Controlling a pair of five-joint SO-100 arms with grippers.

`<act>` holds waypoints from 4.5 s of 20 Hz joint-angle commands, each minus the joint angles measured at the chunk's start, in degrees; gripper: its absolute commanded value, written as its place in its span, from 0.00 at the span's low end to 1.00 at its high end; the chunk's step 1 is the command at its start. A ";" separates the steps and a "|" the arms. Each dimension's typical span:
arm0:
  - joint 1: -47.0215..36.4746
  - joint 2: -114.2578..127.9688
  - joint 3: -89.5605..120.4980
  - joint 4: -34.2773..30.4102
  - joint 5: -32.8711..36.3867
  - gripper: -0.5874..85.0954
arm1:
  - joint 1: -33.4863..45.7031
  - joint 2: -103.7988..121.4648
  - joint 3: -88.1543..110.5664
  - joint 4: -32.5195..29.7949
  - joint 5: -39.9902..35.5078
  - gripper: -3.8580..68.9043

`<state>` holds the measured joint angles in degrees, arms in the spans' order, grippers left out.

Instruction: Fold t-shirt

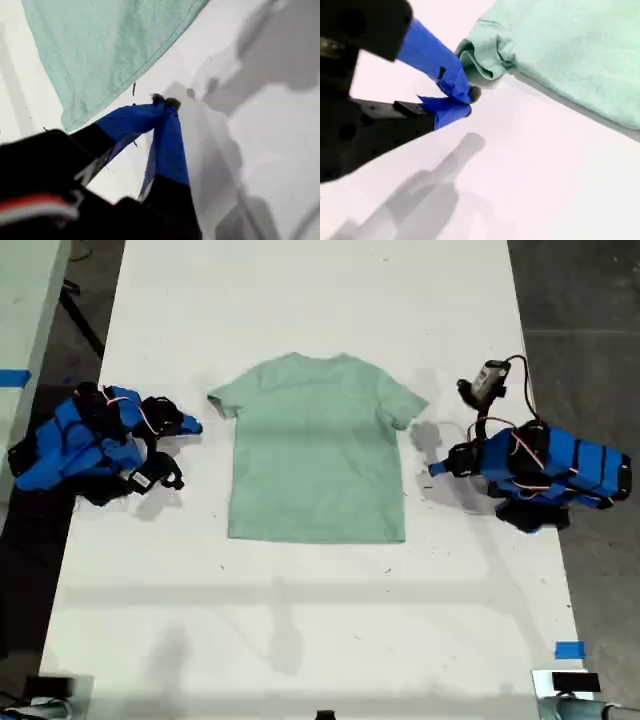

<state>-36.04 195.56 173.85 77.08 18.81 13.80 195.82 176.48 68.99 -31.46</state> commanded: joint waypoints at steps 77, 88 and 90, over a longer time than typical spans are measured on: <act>-11.51 -76.64 -71.89 10.02 16.52 0.26 | 39.99 -124.45 -95.89 7.73 -18.72 0.08; -11.34 -76.20 -70.22 8.96 16.52 0.26 | 31.55 -113.29 -112.24 18.46 -9.76 0.04; -11.34 -75.94 -69.61 8.61 16.44 0.26 | 26.37 -114.26 -116.02 16.00 -5.45 0.04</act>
<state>-47.64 118.21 104.41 86.66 34.89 45.09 77.34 66.53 87.19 -40.52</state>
